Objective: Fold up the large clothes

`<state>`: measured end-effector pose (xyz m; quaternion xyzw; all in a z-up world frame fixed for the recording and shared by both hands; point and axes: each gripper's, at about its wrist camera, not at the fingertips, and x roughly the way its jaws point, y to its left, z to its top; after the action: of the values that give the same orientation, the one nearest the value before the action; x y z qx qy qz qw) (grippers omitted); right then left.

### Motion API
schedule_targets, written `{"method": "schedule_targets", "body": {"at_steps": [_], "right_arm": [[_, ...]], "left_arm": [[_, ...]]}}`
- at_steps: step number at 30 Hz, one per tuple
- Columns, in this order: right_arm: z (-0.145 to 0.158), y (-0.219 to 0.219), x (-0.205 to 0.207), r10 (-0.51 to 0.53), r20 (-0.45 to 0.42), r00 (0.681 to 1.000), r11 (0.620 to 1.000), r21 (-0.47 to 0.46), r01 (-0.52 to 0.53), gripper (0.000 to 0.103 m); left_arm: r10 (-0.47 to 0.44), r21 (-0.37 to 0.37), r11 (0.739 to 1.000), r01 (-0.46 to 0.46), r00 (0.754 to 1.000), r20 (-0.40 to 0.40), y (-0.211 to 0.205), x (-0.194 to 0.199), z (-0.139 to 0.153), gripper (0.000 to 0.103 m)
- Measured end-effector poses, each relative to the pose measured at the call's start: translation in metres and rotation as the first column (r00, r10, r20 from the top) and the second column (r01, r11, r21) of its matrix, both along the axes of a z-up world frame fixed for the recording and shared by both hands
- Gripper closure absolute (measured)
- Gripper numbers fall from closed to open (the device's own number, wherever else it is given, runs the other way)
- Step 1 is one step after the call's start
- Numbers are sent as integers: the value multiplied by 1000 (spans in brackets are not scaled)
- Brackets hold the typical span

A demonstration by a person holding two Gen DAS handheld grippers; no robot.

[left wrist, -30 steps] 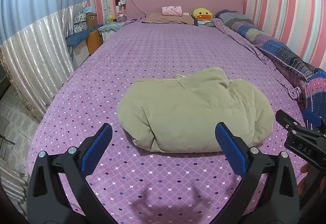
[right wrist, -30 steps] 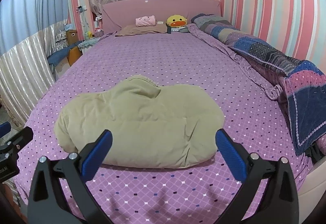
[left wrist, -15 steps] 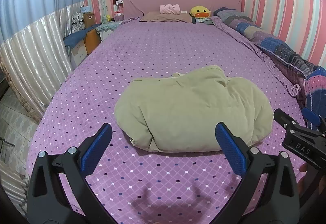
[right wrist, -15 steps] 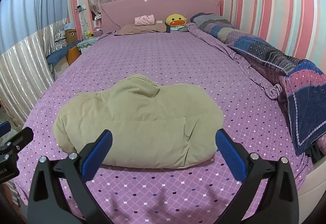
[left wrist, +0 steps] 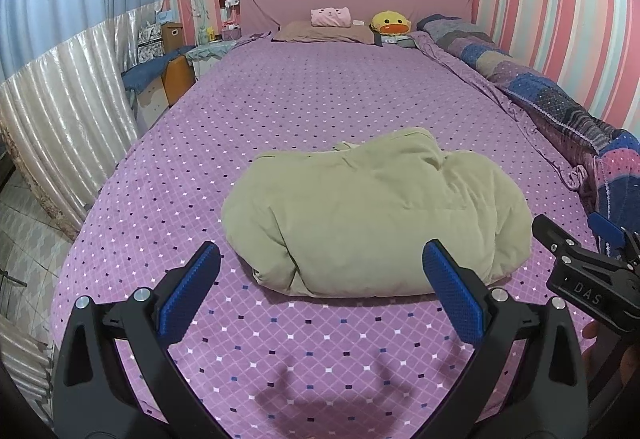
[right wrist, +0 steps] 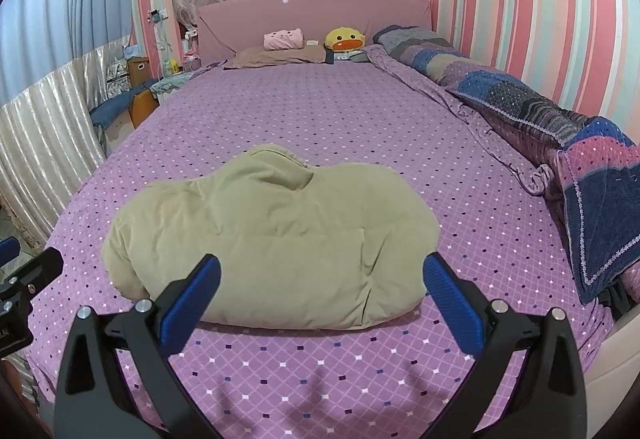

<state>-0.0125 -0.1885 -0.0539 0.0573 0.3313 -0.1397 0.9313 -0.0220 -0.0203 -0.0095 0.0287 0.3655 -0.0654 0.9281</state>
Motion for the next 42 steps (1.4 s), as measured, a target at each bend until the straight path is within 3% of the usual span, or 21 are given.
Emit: {"method": "schedule_targets", "body": {"at_steps": [42], "right_arm": [[5, -2, 0, 3, 10, 1000, 1000, 4, -3, 2]], "left_arm": [[-2, 46, 999, 0, 999, 38, -1, -10, 7, 3]]}}
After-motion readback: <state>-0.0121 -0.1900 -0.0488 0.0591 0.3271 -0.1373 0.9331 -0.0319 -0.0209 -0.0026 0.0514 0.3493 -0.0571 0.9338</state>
